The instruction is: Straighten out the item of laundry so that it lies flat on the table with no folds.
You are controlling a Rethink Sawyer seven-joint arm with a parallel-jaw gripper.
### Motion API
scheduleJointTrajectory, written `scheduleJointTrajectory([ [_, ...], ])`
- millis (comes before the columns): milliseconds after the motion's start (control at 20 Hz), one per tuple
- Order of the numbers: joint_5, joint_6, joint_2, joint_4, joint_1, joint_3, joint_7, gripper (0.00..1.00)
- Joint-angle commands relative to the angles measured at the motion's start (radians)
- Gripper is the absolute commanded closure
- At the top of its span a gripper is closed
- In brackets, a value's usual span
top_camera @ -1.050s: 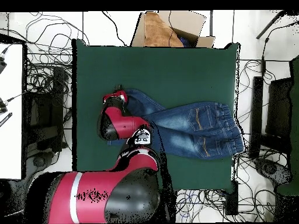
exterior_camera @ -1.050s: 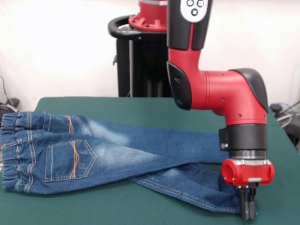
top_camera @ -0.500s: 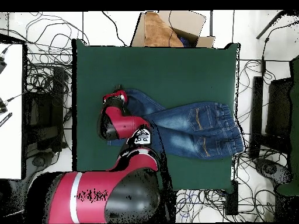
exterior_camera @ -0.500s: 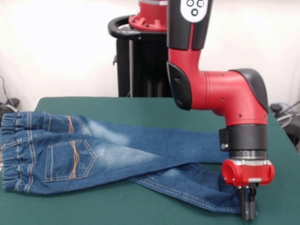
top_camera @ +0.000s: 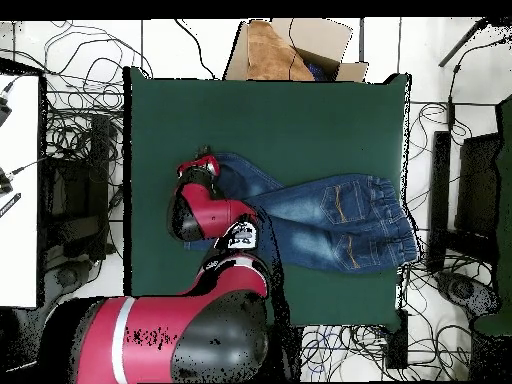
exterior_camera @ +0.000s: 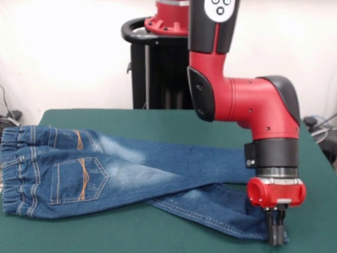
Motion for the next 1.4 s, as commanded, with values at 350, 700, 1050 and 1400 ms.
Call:
scheduleJointTrajectory([
  [350,-0.033,0.190,-0.040,0.027,0.014,-0.024,0.118,1.00],
  [700,-0.065,0.219,-0.077,0.054,0.004,-0.010,0.124,1.00],
  [1050,-0.105,0.277,-0.111,0.078,-0.012,0.006,0.121,1.00],
  [1400,-0.188,0.420,-0.149,0.102,-0.055,0.055,0.063,1.00],
])
